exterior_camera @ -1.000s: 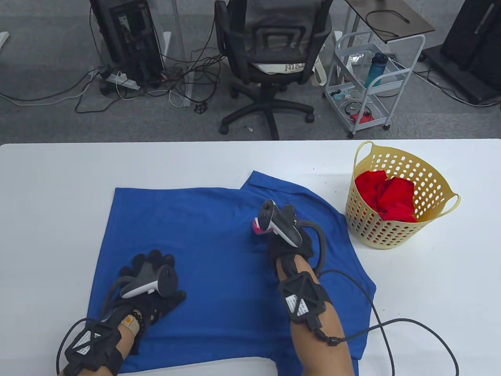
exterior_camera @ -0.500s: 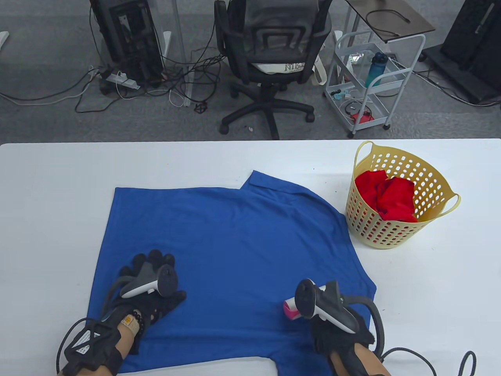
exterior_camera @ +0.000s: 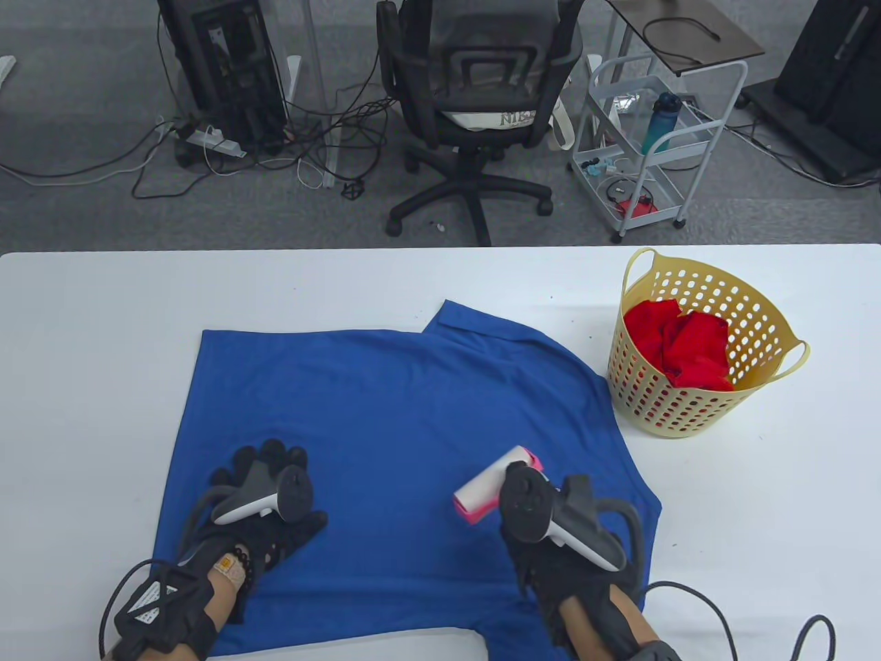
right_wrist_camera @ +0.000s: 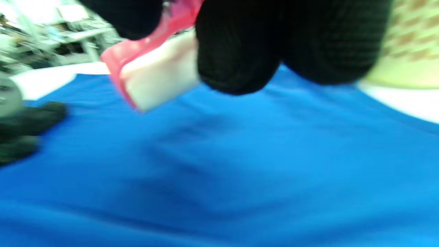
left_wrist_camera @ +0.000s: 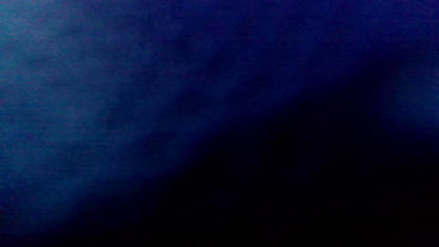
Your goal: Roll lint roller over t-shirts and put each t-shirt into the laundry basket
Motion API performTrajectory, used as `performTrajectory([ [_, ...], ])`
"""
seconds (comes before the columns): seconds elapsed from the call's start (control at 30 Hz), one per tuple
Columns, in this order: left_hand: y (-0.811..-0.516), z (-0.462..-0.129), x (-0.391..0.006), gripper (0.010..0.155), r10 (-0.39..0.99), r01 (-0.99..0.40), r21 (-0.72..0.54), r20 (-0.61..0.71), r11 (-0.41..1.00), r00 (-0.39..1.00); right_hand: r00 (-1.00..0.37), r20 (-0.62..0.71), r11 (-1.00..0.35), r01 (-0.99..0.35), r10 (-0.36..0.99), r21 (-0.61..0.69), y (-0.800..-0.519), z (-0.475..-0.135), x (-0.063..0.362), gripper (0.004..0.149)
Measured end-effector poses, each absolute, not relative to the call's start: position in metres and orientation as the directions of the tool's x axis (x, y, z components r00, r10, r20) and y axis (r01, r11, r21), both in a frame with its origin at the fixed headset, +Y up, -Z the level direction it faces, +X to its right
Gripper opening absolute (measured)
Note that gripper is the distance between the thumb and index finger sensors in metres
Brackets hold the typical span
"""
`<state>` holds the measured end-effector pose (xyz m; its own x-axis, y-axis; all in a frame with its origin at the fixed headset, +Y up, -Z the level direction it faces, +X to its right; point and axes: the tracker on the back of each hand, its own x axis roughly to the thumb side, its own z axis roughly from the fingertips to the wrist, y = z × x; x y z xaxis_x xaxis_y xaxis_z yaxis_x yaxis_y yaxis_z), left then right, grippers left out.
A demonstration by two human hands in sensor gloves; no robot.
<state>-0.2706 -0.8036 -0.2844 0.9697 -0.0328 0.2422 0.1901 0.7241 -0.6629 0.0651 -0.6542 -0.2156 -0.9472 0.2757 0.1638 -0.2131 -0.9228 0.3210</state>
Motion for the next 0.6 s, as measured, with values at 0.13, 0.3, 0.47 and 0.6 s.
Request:
performTrajectory([
  [0.13, -0.804, -0.284, -0.271, 0.097, -0.033, 0.190, -0.663, 0.242, 0.724, 0.970, -0.832, 0.253, -0.854, -0.407, 0.493, 0.324, -0.667, -0.217, 0.012, 0.072],
  [0.3, -0.804, -0.284, -0.271, 0.097, -0.033, 0.190, -0.663, 0.242, 0.724, 0.970, -0.880, 0.282, -0.901, -0.288, 0.383, 0.325, -0.691, -0.227, -0.038, 0.068],
  [0.47, -0.804, -0.284, -0.271, 0.097, -0.030, 0.189, -0.663, 0.244, 0.724, 0.969, -0.944, 0.249, -0.920, -0.114, 0.218, 0.376, -0.722, -0.263, -0.060, 0.066],
  [0.6, -0.804, -0.285, -0.271, 0.097, -0.027, 0.188, -0.664, 0.244, 0.724, 0.969, -0.964, 0.170, -0.953, -0.156, 0.204, 0.260, -0.732, -0.314, -0.067, 0.065],
])
